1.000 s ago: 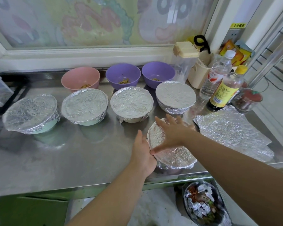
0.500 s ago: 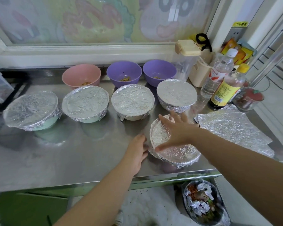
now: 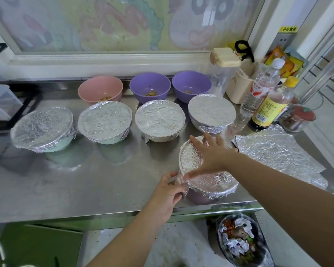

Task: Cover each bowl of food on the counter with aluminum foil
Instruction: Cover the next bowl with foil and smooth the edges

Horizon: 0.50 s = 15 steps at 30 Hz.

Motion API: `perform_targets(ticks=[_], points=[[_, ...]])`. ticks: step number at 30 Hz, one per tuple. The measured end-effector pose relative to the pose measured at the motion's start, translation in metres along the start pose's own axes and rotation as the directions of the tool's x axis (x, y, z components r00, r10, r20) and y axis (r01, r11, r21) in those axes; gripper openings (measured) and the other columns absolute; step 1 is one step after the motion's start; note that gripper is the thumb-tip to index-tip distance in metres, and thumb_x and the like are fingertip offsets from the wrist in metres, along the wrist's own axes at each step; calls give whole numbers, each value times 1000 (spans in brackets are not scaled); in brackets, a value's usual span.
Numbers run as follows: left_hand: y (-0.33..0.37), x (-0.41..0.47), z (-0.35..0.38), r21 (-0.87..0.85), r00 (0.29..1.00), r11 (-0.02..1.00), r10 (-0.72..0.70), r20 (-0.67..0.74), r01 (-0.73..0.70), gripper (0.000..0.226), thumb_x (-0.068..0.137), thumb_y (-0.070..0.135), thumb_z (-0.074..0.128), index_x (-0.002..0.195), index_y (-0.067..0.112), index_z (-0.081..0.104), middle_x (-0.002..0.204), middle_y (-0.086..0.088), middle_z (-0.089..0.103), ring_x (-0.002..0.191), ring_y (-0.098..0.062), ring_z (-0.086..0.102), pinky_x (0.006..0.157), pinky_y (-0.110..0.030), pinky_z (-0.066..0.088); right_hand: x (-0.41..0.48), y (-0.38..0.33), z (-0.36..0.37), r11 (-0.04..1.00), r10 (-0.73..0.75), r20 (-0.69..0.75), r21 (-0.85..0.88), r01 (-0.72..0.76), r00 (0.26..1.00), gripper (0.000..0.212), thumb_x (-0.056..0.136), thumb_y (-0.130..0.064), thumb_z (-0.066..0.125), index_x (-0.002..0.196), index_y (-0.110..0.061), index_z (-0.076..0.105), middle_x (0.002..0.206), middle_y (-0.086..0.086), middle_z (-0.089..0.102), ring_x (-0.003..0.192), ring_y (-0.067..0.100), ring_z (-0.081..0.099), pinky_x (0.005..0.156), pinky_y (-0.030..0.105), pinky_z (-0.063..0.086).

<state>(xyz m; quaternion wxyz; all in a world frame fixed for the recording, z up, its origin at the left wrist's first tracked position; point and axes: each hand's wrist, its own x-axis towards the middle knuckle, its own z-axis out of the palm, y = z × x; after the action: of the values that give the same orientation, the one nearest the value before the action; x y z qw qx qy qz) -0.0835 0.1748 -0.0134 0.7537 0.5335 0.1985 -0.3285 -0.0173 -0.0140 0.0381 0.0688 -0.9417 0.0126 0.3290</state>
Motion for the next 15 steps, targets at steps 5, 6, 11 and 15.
perform_targets(ticks=[5, 6, 11, 15], points=[[-3, 1, -2, 97, 999, 994, 43, 7, -44, 38, 88, -4, 68, 118, 17, 57, 107, -4, 67, 98, -18, 64, 101, -37, 49, -1, 0, 0, 1000, 3, 0, -6, -3, 1000, 152, 23, -106, 48, 144, -57, -30, 162, -2, -34, 146, 46, -30, 108, 84, 7], [-3, 1, -3, 133, 998, 989, 59, 9, -60, 36, 88, -2, 68, 115, 18, 58, 102, -3, 68, 97, -18, 64, 101, -37, 48, -1, 0, 0, 1000, 0, -1, -9, 0, 1000, 152, 22, -107, 47, 144, -57, -31, 162, -2, -35, 146, 47, -30, 108, 83, 7], [-1, 0, -10, 269, 994, 956, 112, 19, -113, 25, 91, 7, 69, 110, 22, 61, 88, 2, 71, 87, -10, 68, 86, -27, 52, 2, 1, 1, 1000, -5, 2, -11, 5, 1000, 153, 19, -109, 43, 142, -58, -32, 162, -1, -35, 146, 47, -31, 108, 83, 8], [0, 0, -11, 315, 993, 942, 118, 19, -118, 21, 95, 11, 65, 113, 20, 63, 87, 7, 74, 76, 0, 68, 68, -15, 50, 1, 2, 1, 1000, 1, -6, -22, -1, 1000, 152, 22, -107, 45, 144, -57, -31, 162, -2, -35, 146, 46, -30, 106, 85, 7]])
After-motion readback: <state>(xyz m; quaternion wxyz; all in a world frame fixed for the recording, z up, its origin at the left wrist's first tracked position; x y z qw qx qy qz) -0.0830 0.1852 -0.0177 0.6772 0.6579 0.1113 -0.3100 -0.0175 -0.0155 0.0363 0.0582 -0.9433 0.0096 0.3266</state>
